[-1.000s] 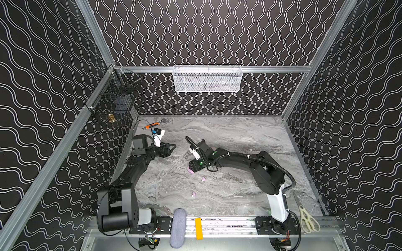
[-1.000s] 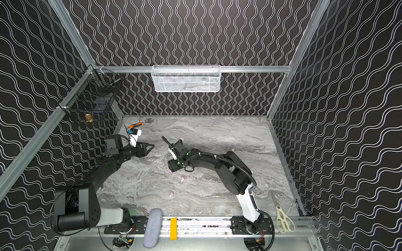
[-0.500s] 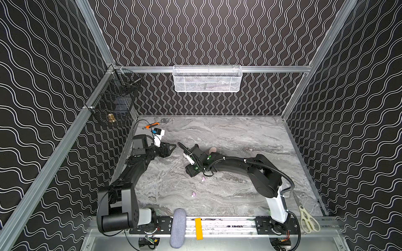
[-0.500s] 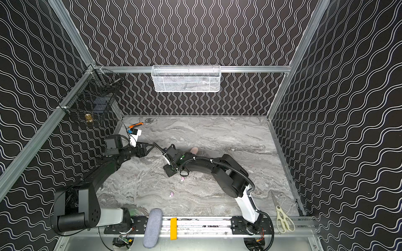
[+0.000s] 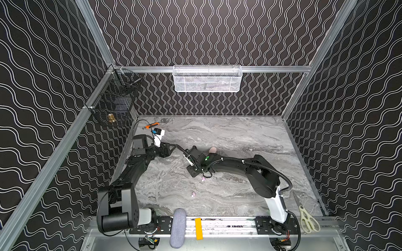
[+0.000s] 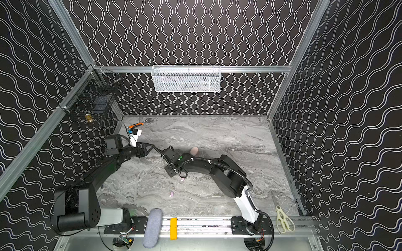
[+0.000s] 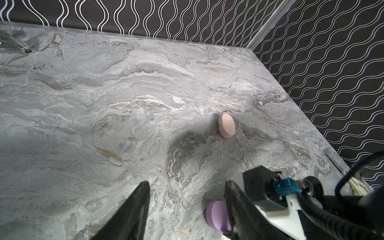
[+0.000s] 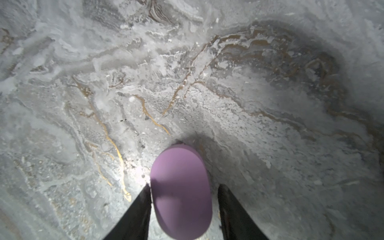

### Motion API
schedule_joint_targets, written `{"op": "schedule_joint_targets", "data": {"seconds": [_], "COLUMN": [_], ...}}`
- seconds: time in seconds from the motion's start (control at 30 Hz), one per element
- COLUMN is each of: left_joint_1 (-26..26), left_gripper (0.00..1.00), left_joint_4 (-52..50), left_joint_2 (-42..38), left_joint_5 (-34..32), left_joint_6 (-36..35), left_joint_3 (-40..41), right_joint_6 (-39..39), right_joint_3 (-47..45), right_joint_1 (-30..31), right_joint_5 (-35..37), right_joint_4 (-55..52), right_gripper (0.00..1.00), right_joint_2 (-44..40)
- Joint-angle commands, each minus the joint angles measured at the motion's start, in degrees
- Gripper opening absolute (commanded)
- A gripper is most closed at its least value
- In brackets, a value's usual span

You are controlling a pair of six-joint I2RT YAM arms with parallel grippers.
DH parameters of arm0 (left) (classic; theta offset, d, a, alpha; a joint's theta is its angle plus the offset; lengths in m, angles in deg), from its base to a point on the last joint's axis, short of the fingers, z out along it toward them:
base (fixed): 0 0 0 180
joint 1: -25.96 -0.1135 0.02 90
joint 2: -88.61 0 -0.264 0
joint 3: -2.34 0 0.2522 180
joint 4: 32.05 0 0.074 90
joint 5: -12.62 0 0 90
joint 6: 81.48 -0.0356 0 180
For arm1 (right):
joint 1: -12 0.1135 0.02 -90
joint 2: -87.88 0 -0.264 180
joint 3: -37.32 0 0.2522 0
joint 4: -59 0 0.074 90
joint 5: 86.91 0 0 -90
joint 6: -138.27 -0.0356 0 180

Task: Insert wireless bluetooth earbuds into charging case
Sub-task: Pick up the charging case from the center of the table.

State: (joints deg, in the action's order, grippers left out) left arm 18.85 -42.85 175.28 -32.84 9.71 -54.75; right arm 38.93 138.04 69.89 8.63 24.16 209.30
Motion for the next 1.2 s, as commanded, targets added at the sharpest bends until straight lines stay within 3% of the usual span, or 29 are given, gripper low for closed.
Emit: {"op": "schedule_joint_targets", "data": {"seconds": [0.0,0.17,0.57,0.8,1.17], "left_joint_1": [-0.01,-0.10,-0.06,-0.06,0.39], "left_gripper": [0.61,0.61,0.61,0.61,0.62], "left_joint_4": [1.96,2.00,1.96,1.96,3.35], "left_joint_2": [0.25,0.25,0.29,0.14,-0.42], "left_joint_5": [0.87,0.93,1.26,1.35,5.38], "left_joint_6": [0.12,0.05,0.14,0.07,0.01], "left_joint_3": [0.00,0.05,-0.06,0.02,0.94], "right_joint_6": [0.62,0.65,0.64,0.30,2.56], "right_joint_3": [0.73,0.91,0.80,0.59,-10.96], "right_joint_1": [0.11,0.21,0.21,0.21,-0.41], "right_joint_5": [1.10,1.23,1.28,1.11,-5.87], "right_joint_4": [-1.14,-1.22,-1.39,-1.48,3.66], "right_gripper": [0.53,0.44,0.46,0.36,0.34], "right_joint_2": [0.41,0.56,0.92,0.35,-13.84]}}
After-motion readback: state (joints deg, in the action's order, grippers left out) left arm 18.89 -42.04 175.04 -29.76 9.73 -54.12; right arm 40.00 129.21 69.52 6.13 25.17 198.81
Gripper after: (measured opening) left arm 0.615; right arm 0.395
